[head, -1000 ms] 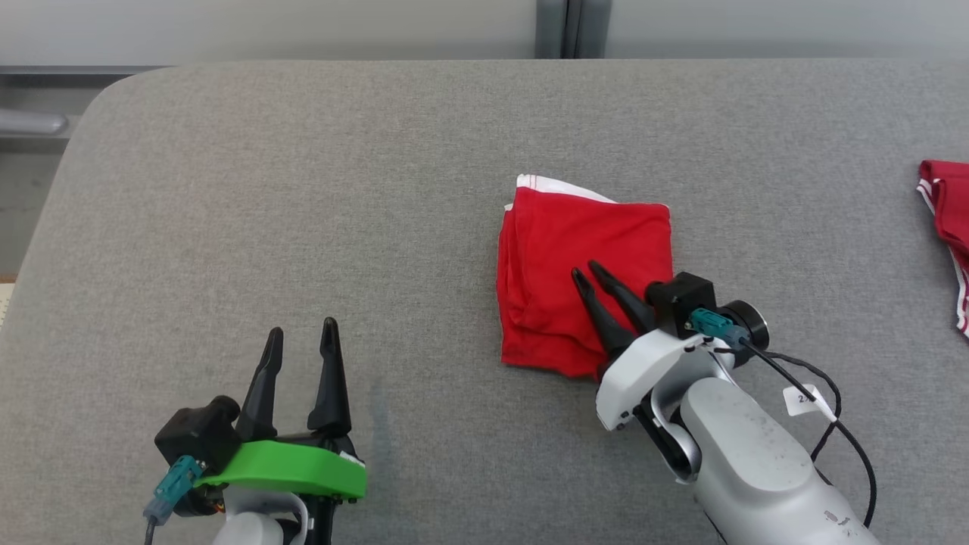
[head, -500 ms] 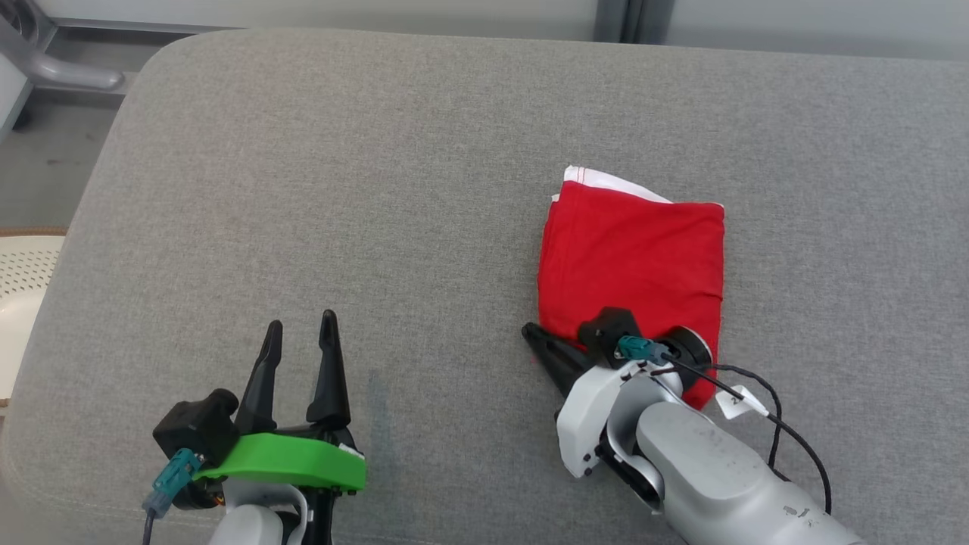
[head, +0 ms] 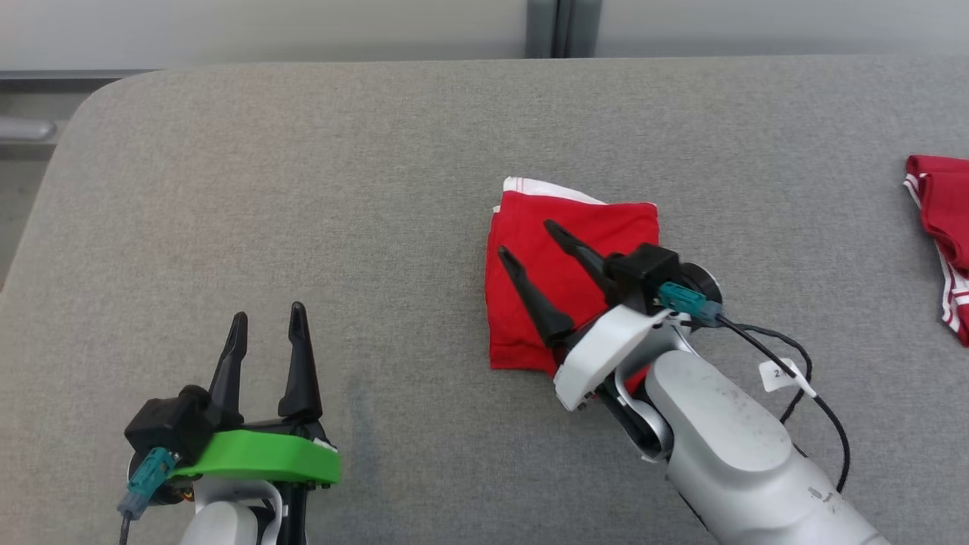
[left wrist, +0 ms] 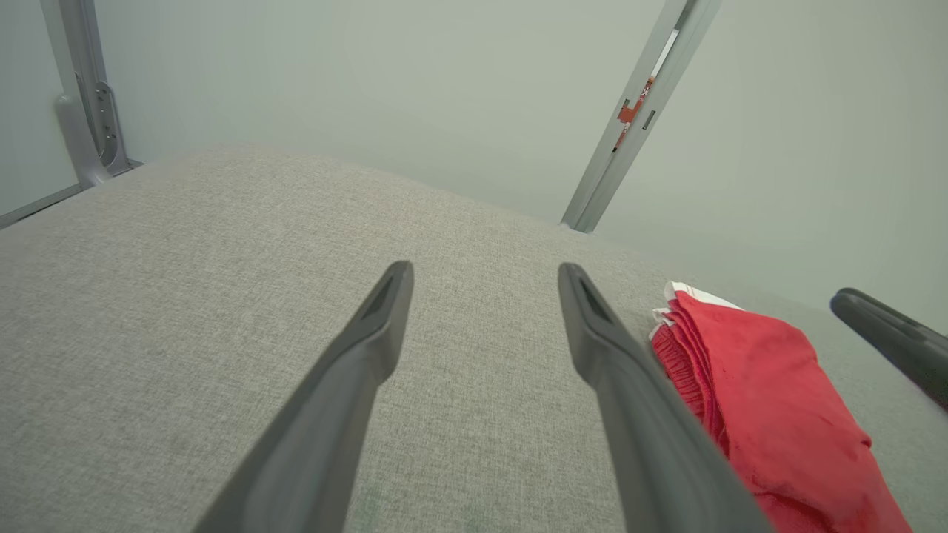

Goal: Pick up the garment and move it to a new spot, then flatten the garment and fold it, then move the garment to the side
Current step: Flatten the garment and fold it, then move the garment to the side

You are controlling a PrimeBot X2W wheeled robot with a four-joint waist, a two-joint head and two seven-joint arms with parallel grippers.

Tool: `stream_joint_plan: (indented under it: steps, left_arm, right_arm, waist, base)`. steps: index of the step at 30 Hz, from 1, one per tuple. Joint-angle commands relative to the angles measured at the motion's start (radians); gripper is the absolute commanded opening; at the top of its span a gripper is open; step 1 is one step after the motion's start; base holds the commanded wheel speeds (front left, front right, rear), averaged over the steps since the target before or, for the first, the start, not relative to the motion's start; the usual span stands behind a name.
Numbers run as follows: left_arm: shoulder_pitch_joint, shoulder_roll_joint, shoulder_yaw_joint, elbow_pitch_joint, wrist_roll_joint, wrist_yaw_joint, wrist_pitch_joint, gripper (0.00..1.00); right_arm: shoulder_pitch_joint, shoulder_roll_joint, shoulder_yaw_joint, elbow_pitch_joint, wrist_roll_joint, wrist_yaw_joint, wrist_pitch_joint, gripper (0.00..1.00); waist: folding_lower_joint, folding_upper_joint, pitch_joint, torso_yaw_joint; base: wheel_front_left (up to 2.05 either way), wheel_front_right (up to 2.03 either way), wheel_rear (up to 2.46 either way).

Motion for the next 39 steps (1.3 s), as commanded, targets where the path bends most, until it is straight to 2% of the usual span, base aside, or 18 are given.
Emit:
stream_joint_plan:
  steps: [1, 9, 15, 26, 39]
  left_arm:
    - [-0.01, 0.007, -0.001, 0.0, 0.013, 0.0, 0.0, 1.0]
    - [-0.026, 0.006, 0.014, 0.006, 0.084, 0.0, 0.0, 1.0]
    - [0.024, -0.002, 0.042, 0.017, 0.118, -0.008, 0.0, 1.0]
    - [0.139, -0.014, 0.112, 0.027, 0.146, -0.018, 0.0, 1.0]
    - [0.164, -0.021, 0.117, 0.022, 0.163, -0.032, 0.0, 1.0]
  right_arm:
    - [0.04, -0.005, -0.041, -0.02, -0.026, -0.001, -0.002, 1.0]
    - [0.204, -0.003, -0.312, -0.161, -0.126, -0.001, -0.003, 1.0]
    - [0.324, -0.003, -0.445, -0.258, -0.17, 0.0, -0.003, 1.0]
    - [0.471, -0.003, -0.519, -0.357, -0.201, 0.0, -0.003, 1.0]
    - [0.512, -0.003, -0.519, -0.359, -0.209, 0.0, -0.003, 1.0]
  waist:
    - [0.0, 0.0, -0.033, -0.047]
    - [0.0, 0.0, -0.084, -0.122]
    - [0.0, 0.0, -0.114, -0.162]
    - [0.0, 0.0, -0.148, -0.18]
    - [0.0, 0.0, -0.166, -0.161]
  base:
    - [0.0, 0.0, 0.0]
    - [0.0, 0.0, 0.0]
    - [0.0, 0.0, 0.0]
    - [0.0, 0.0, 0.0]
    - [0.0, 0.0, 0.0]
